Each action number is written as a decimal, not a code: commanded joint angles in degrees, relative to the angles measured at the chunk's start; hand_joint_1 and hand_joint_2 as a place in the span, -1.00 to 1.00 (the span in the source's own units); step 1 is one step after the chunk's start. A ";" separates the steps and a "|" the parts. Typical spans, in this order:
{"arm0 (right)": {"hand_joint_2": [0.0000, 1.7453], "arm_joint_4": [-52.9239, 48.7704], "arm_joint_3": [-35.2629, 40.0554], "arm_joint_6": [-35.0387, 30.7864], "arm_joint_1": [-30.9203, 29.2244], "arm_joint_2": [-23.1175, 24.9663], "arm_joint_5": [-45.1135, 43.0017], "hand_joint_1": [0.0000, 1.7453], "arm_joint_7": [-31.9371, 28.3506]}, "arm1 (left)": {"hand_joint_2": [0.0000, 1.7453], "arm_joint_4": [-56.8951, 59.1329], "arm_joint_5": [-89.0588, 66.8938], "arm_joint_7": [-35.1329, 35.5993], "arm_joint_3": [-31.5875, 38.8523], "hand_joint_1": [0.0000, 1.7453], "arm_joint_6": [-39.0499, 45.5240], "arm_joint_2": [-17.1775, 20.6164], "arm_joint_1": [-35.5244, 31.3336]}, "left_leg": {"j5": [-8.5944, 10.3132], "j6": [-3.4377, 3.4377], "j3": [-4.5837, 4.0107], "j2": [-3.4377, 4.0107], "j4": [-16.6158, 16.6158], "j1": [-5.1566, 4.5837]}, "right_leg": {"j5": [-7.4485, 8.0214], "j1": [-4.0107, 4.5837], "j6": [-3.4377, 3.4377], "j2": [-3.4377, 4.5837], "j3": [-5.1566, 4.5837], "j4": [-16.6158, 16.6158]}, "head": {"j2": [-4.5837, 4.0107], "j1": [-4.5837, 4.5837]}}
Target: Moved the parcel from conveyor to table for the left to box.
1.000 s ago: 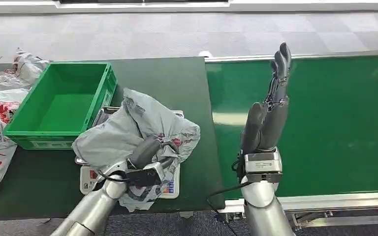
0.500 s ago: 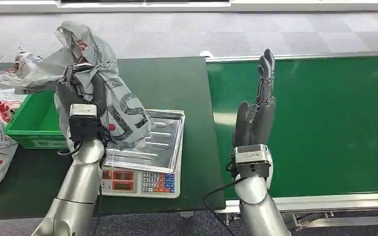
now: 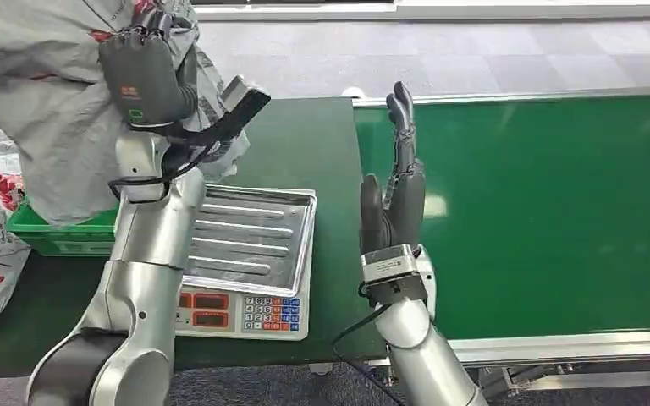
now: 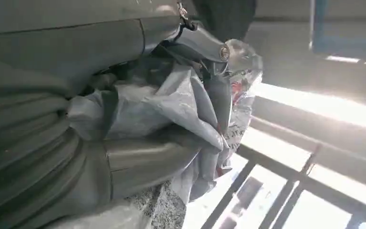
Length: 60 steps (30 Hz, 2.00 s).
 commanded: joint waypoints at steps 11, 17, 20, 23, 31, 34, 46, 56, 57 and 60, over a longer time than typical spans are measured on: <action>-1.00 -0.37 2.27 5.62 2.67 -0.88 2.67 -1.00 0.04 | -1.00 33.71 5.33 26.22 7.72 -1.00 0.13 9.11 -11.82 | 0.08 -0.13 0.00 0.05 -0.14 0.03 | 0.09 0.00 0.10 0.21 -0.04 -0.09 | 0.00 -0.02; -1.00 -0.94 1.35 6.84 3.45 -1.09 2.85 -1.00 0.20 | -1.00 31.84 9.58 21.72 11.08 -1.00 0.33 9.29 -11.45 | 0.07 -0.12 -0.08 -0.03 -0.03 0.05 | 0.04 0.02 0.06 0.10 -0.08 0.00 | 0.00 0.00; -1.00 -1.68 0.21 7.28 4.50 -2.01 2.26 -1.00 0.04 | 1.00 33.07 15.47 7.65 12.81 -1.00 -6.80 6.72 -12.71 | 0.11 -0.14 -0.11 -0.14 -0.08 0.04 | 0.07 0.01 0.11 0.05 -0.07 -0.06 | 0.00 0.00; -1.00 -2.21 -0.74 9.33 4.20 -3.10 1.68 -1.00 0.04 | 1.00 31.58 22.74 -9.14 12.04 -1.00 -36.72 3.95 -12.97 | 0.09 -0.10 -0.18 -0.30 0.03 0.07 | 0.01 0.06 0.08 -0.16 -0.07 -0.02 | 0.00 -0.02; -1.00 0.98 -1.31 8.56 1.73 -2.73 0.74 -1.00 0.04 | 1.00 30.63 21.62 -22.89 -9.78 -1.00 -65.89 2.41 -8.99 | 0.09 -0.07 -0.13 -0.13 -0.06 -0.06 | 0.11 -0.11 0.13 0.01 -0.04 -0.08 | 0.00 0.02; -1.00 -0.21 -1.57 8.07 2.81 -3.32 1.22 -1.00 0.04 | 1.00 32.88 16.59 -14.63 -15.65 -1.00 -61.71 0.98 -9.20 | 0.18 -0.12 -0.10 -0.25 -0.17 -0.12 | 0.14 -0.17 0.14 -0.09 -0.03 -0.18 | 0.00 0.00; -1.00 -1.56 -1.55 6.97 4.30 -3.81 1.23 -1.00 0.04 | 1.00 35.43 11.16 -1.44 -23.14 0.34 -57.64 1.94 -8.10 | 0.22 -0.12 -0.07 -0.08 -0.28 -0.11 | 0.21 -0.13 0.18 0.10 -0.10 -0.29 | 0.00 -0.02; -1.00 -3.74 -3.12 6.76 6.48 -3.23 2.84 -1.00 0.04 | 1.00 33.18 7.41 13.19 -26.29 -1.00 -40.15 2.13 -7.88 | 0.14 -0.07 -0.17 -0.06 -0.08 -0.09 | 0.13 -0.10 0.14 0.08 -0.17 -0.10 | 0.00 0.00; -1.00 -4.36 -3.02 6.85 7.09 -3.30 2.72 -1.00 0.04 | 1.00 32.47 8.65 15.45 -24.54 -1.00 -35.22 2.25 -7.75 | 0.18 -0.10 -0.17 -0.10 -0.16 -0.10 | 0.17 -0.11 0.18 0.08 -0.16 -0.17 | 0.00 0.00; -1.00 -4.48 -2.62 6.41 7.58 -3.03 2.46 -1.00 0.04 | 1.00 32.16 7.26 19.32 -24.73 -1.00 -25.39 3.46 -7.83 | 0.18 -0.11 -0.19 -0.07 -0.15 -0.10 | 0.18 -0.12 0.17 0.12 -0.19 -0.16 | 0.00 0.00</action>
